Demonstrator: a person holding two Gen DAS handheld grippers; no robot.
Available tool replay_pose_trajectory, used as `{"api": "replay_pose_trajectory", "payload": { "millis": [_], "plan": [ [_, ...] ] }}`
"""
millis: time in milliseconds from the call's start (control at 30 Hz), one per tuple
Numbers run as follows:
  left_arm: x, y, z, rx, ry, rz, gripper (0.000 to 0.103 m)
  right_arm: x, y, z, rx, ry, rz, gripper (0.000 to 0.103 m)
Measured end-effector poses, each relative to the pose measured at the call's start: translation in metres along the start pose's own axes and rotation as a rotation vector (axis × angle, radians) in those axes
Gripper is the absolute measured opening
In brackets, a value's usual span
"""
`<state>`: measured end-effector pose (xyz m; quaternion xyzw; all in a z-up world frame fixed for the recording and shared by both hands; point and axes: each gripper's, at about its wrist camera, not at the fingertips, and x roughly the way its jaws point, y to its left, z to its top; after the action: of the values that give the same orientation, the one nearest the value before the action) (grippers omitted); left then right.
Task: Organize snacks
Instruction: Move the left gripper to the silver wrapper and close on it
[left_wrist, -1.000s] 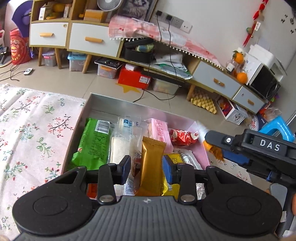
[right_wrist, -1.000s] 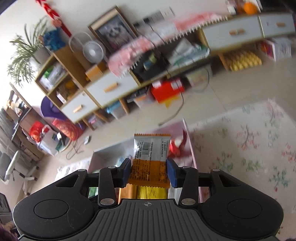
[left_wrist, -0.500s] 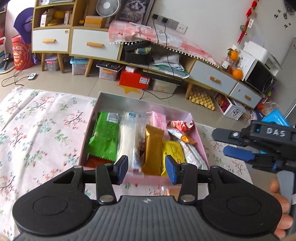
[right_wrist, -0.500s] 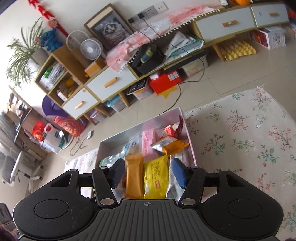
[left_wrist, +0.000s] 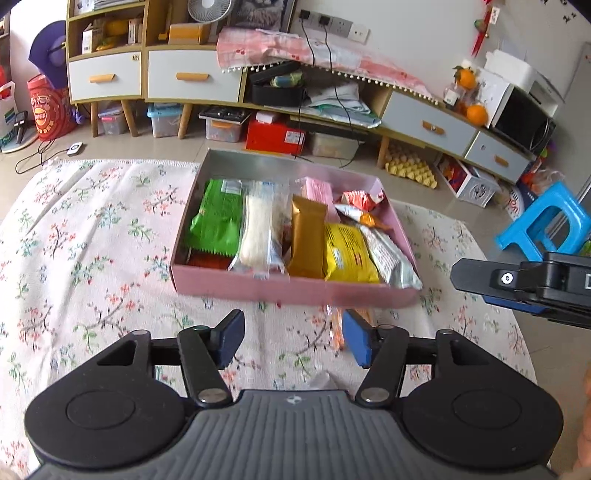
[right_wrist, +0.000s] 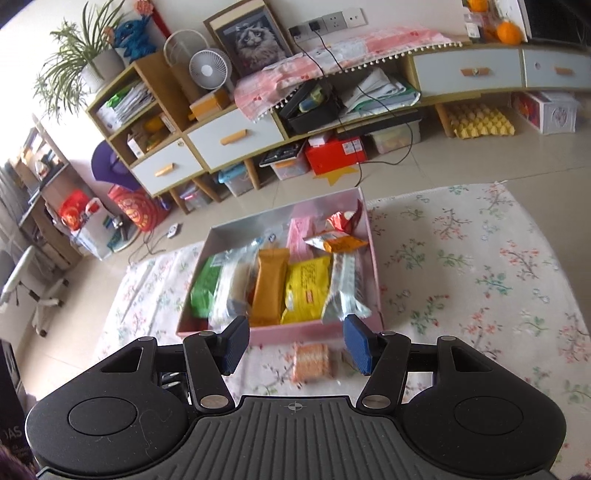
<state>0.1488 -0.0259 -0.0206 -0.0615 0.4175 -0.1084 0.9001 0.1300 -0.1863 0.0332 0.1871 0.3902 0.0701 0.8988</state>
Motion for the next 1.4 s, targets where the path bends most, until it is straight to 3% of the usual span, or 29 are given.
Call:
{"api": "replay_pose_trajectory", "payload": {
  "millis": [233,333,433,567,700,967,1067,1267,1400],
  "plan": [
    [0.002,-0.007,-0.018,0.033,0.037,0.001,0.063,-0.011,0.002,-0.014,-0.031,0.01,-0.021,0.063],
    [0.003,-0.006,-0.023,0.018,0.058,-0.012,0.065,-0.011,0.002,-0.02,-0.039,0.021,-0.037,0.072],
    [0.005,-0.006,-0.027,0.012,0.07,-0.012,0.067,-0.011,0.002,-0.023,-0.048,0.031,-0.044,0.073],
    [0.007,-0.008,-0.034,-0.009,0.094,-0.024,0.073,-0.013,-0.001,-0.025,-0.035,0.036,-0.057,0.085],
    [0.011,-0.007,-0.04,-0.047,0.131,-0.055,0.076,-0.012,-0.005,-0.029,-0.032,0.058,-0.088,0.088],
    [0.034,-0.017,-0.055,-0.061,0.164,-0.036,0.076,-0.002,-0.004,-0.033,-0.057,0.079,-0.119,0.089],
    [0.041,-0.022,-0.06,-0.007,0.13,0.031,0.069,0.001,-0.002,-0.035,-0.075,0.083,-0.135,0.089],
    [0.039,-0.021,-0.06,0.057,0.115,0.103,0.025,0.005,-0.006,-0.037,-0.081,0.093,-0.155,0.089],
    [0.036,-0.008,-0.055,0.018,0.136,0.088,0.019,0.008,-0.008,-0.036,-0.078,0.097,-0.165,0.089]
  ]
}}
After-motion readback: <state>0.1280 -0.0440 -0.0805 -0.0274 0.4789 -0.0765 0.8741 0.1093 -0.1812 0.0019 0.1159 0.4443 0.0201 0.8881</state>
